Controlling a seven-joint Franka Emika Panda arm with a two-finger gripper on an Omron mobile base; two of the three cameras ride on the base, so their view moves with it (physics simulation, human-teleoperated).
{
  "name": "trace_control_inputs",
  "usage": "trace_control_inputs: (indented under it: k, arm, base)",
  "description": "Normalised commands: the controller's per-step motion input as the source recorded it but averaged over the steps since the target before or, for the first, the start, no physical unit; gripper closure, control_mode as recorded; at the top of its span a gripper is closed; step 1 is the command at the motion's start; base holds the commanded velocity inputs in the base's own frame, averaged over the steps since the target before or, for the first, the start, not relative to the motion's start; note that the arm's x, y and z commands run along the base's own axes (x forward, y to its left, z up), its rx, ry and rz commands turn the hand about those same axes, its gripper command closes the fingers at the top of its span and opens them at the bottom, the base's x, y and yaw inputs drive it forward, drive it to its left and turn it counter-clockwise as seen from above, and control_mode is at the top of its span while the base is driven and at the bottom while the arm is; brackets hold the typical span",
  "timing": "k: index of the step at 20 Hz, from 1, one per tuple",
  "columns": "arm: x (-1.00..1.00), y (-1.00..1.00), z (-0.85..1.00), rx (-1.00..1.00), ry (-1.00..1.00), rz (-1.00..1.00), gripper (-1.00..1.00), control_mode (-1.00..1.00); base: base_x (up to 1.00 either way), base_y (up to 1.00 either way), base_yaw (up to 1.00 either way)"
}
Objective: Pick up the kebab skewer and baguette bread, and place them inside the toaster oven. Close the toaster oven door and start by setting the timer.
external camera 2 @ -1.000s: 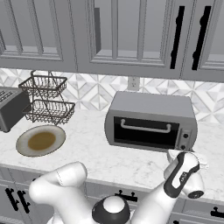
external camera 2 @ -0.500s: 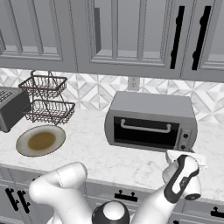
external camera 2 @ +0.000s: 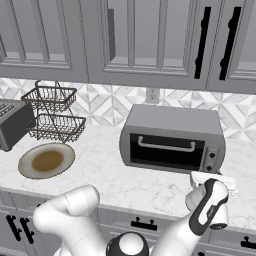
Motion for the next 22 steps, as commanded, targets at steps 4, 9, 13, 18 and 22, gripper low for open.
trace_control_inputs:
  k: [4,9,13,18,22]
  arm:
    - [0.18,0.00,0.22,-0.02,-0.03,0.00,-1.00,-1.00]
    - [0.07,0.00,0.30,-0.03,-0.02,0.00,-1.00,-1.00]
    - [0.00,0.00,0.28,-0.04,-0.02,0.00,-1.00,-1.00]
    - [0.00,0.00,0.22,-0.05,-0.01,-0.01,-1.00,-1.00]
    - [0.00,0.13,0.00,-0.05,-0.01,-0.02,-1.00,-1.00]
  base:
    - [0.00,0.00,0.00]
    - [0.00,0.00,0.00]
    - [0.00,0.00,0.00]
    - [0.00,0.00,0.00]
    - [0.00,0.00,0.00]
